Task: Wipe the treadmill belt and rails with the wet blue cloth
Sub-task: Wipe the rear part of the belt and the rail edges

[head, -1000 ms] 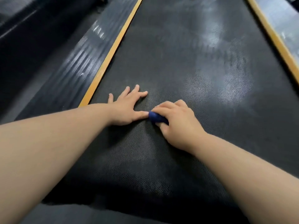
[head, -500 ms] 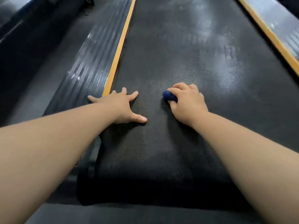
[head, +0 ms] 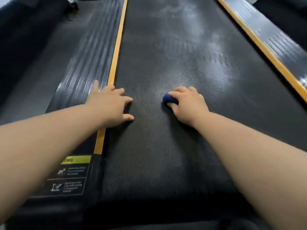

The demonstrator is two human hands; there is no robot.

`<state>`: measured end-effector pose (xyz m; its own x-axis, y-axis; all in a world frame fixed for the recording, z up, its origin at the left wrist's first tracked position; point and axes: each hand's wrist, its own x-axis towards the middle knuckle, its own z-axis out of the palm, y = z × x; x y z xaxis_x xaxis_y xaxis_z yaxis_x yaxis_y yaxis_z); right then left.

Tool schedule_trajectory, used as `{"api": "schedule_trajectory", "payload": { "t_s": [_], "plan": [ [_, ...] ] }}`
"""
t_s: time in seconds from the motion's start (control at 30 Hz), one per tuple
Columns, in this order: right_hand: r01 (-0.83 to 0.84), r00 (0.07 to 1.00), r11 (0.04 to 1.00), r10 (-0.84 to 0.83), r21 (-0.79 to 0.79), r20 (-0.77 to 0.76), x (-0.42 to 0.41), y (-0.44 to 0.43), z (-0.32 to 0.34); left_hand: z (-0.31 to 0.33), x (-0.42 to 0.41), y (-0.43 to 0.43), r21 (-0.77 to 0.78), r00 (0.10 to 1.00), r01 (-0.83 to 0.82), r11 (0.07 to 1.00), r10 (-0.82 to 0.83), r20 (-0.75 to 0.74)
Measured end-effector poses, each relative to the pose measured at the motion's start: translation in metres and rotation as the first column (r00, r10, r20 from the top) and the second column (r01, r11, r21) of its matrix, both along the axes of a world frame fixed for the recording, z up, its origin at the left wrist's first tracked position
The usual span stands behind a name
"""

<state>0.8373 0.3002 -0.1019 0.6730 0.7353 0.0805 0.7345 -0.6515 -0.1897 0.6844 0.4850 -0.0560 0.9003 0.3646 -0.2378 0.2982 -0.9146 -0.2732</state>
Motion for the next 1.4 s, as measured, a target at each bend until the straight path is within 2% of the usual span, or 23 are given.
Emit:
{"api": "schedule_trajectory", "payload": {
  "t_s": [0.07,0.13,0.2,0.33,0.4,0.47,0.63,0.7,0.77,0.93,1.07,1.13,1.23,1.27,1.33,1.4],
  "plan": [
    [0.027,1.000,1.000,-0.027,0.008,0.013,0.012,0.026,-0.003,-0.013,-0.014,0.011,-0.151,0.990,-0.142,0.978,0.142,-0.010],
    [0.026,1.000,0.999,-0.026,0.034,-0.007,0.012,0.030,-0.003,-0.026,-0.024,0.012,-0.231,0.981,-0.186,0.955,0.194,0.013],
    [-0.032,0.999,0.998,0.033,0.046,-0.028,-0.003,0.011,-0.001,-0.031,-0.027,0.009,-0.214,0.981,-0.161,0.963,0.179,0.068],
    [-0.286,0.955,0.947,0.294,0.144,-0.037,-0.049,-0.048,0.000,-0.032,-0.029,0.006,-0.202,0.970,-0.148,0.968,0.182,0.159],
    [-0.318,0.941,0.933,0.333,0.170,-0.065,-0.047,-0.056,-0.002,-0.035,-0.031,0.005,-0.211,0.967,-0.138,0.968,0.178,0.183],
    [-0.285,0.951,0.942,0.302,0.177,-0.075,-0.032,-0.038,-0.002,-0.035,-0.031,0.006,-0.230,0.958,-0.134,0.964,0.185,0.219],
    [-0.003,0.998,0.995,0.008,0.102,-0.057,0.016,0.042,-0.006,-0.039,-0.029,0.010,-0.238,0.955,-0.133,0.962,0.189,0.229],
    [0.044,0.997,0.994,-0.037,0.101,-0.068,0.019,0.058,-0.005,-0.039,-0.030,0.010,-0.243,0.954,-0.134,0.961,0.191,0.230],
    [0.005,0.997,0.995,0.004,0.103,-0.078,0.008,0.051,-0.003,-0.038,-0.029,0.010,-0.251,0.955,-0.133,0.959,0.191,0.225],
    [-0.263,0.956,0.955,0.277,0.134,-0.094,-0.056,-0.017,0.001,-0.038,-0.029,0.009,-0.250,0.956,-0.136,0.959,0.193,0.220],
    [-0.358,0.926,0.928,0.367,0.103,-0.091,-0.062,-0.030,0.003,-0.038,-0.029,0.008,-0.253,0.954,-0.125,0.959,0.186,0.234],
    [-0.316,0.943,0.945,0.323,0.081,-0.084,-0.044,-0.014,0.002,-0.038,-0.027,0.009,-0.254,0.950,-0.125,0.959,0.189,0.247],
    [-0.119,0.981,0.992,0.123,0.037,-0.149,-0.018,0.027,0.009,-0.036,-0.029,0.008,-0.266,0.953,-0.138,0.954,0.201,0.226],
    [-0.108,0.978,0.994,0.106,-0.004,-0.177,-0.015,0.038,0.015,-0.035,-0.029,0.007,-0.270,0.954,-0.149,0.951,0.210,0.216],
    [-0.153,0.943,0.988,0.140,-0.019,-0.303,-0.010,0.041,0.028,-0.030,-0.023,0.001,-0.306,0.924,-0.193,0.932,0.277,0.263],
    [-0.173,0.897,0.981,0.194,0.088,-0.398,-0.004,0.018,0.038,-0.027,-0.007,-0.015,-0.360,0.834,-0.242,0.901,0.382,0.398]
  ]
}}
